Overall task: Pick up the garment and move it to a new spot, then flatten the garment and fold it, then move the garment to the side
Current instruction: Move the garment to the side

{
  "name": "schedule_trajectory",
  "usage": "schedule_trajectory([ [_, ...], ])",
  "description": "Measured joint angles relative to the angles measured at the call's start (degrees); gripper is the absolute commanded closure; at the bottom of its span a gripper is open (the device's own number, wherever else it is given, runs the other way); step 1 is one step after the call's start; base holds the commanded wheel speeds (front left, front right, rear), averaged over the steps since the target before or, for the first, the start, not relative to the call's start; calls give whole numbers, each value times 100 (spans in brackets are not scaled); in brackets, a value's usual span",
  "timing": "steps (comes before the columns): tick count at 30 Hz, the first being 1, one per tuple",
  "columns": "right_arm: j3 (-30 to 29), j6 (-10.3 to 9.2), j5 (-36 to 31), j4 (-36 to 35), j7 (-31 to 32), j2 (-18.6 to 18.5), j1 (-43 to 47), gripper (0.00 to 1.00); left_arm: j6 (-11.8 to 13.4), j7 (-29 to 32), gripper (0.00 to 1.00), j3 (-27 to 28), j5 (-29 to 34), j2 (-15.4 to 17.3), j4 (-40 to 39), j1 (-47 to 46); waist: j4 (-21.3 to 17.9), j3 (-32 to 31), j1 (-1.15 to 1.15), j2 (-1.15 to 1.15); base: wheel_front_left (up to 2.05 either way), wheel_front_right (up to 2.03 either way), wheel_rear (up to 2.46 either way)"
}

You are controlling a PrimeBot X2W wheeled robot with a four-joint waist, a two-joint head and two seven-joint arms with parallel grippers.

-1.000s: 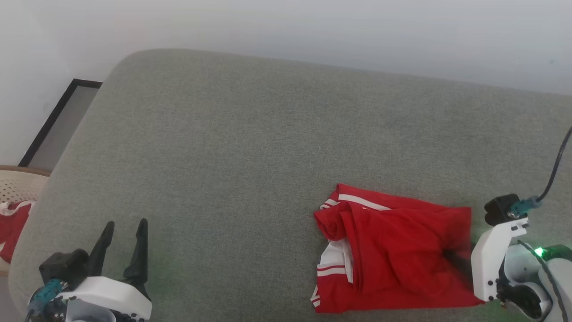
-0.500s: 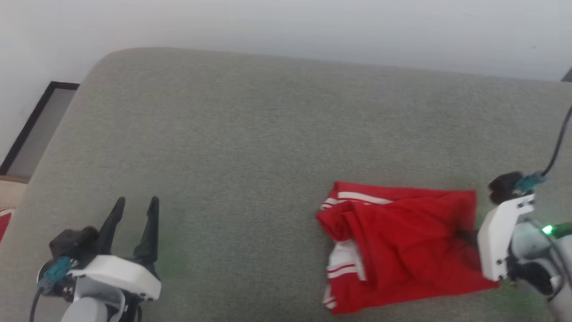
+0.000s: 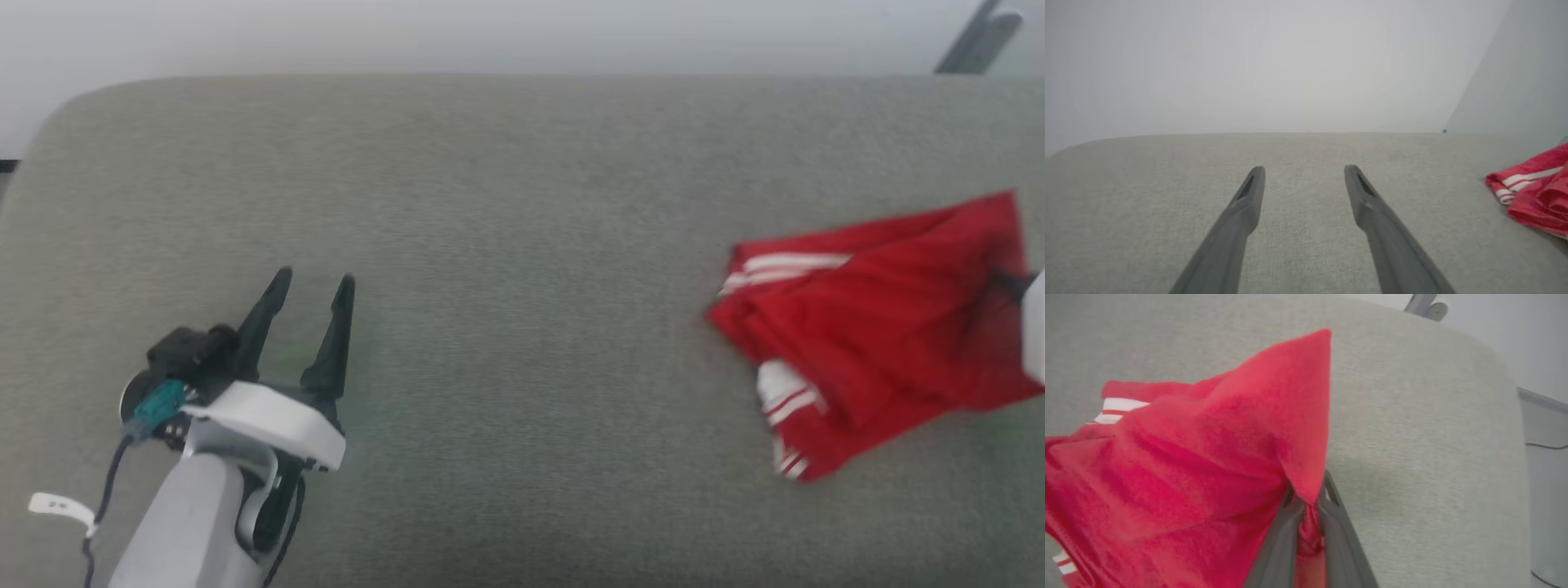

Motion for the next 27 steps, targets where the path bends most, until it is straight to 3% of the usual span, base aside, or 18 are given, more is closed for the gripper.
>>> schedule_trajectory([
  [14, -287, 0, -592, 1053, -896, -504, -1299, 100, 0, 0, 0, -658, -22, 112, 48, -1031, -952, 817, 0, 0, 0, 0, 0],
  [27, -352, 0, -1352, 2216, -1779, -749, -2113, 100, -1, 0, 0, -1177, -58, 212, 119, -1702, -1379, 1529, 0, 0, 0, 0, 0],
])
